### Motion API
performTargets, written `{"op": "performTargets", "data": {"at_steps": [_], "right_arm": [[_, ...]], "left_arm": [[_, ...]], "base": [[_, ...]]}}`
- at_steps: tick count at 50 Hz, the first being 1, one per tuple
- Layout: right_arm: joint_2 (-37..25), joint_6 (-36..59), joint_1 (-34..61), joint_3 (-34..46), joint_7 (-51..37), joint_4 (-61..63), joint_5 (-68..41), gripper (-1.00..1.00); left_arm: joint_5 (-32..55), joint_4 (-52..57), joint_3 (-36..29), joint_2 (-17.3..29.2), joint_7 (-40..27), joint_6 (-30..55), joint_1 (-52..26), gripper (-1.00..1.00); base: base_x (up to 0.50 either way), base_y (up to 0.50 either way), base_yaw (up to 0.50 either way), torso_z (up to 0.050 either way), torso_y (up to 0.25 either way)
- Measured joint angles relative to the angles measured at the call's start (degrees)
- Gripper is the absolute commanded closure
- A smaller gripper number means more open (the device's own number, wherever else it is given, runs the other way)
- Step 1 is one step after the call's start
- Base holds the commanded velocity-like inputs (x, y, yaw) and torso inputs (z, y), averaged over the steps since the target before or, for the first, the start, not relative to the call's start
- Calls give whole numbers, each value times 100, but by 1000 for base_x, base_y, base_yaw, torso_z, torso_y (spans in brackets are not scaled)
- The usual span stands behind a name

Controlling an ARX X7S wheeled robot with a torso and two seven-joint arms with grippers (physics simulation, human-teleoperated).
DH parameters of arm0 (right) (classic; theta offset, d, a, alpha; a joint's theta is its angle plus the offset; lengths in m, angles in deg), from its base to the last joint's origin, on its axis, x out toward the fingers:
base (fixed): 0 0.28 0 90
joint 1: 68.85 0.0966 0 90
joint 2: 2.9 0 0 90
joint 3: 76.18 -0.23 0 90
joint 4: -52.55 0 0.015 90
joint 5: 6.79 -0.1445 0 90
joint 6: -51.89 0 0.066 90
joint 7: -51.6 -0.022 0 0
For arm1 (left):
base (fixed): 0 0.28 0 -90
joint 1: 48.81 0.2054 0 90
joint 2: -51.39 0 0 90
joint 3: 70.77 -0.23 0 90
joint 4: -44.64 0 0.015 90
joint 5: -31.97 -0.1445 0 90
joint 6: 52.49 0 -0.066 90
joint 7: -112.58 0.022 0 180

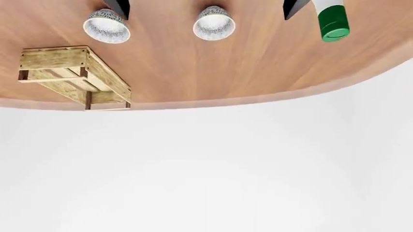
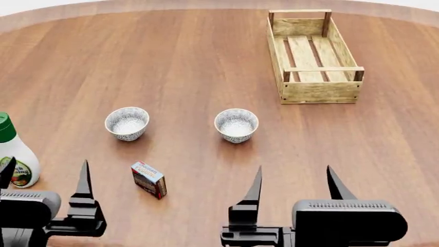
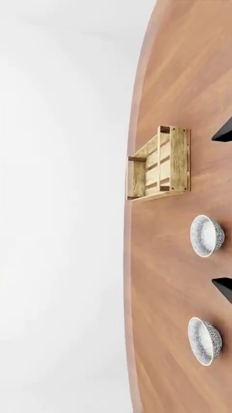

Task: Stack the right bowl on the left bowl and place them in the tray.

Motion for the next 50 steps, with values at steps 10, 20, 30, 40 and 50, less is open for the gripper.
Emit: {"op": "performTargets", "data": {"at_steps": [10,20,30,40,50], "right_arm": [[-31,884,502,-78,-130,746,-186,-100],[-45,1410,843,-164,-212,1141,-347,-100],[-59,1526,963,-161,-249,1210,-428,-100],[-77,1569,1024,-113,-294,1224,-474,-100],[-101,1561,1044,-79,-336,1207,-509,-100]], "left_arm": [[132,703,-26,70,-84,1056,-624,-100],[204,1067,-65,141,-138,1629,-1002,-100],[239,1150,-107,192,-172,1779,-1129,-100],[266,1211,-126,229,-215,1852,-1191,-100],[279,1235,-131,261,-266,1854,-1194,-100]], "base": [[0,0,0,0,0],[177,0,0,0,0],[500,0,0,0,0],[500,0,0,0,0],[500,0,0,0,0]]}}
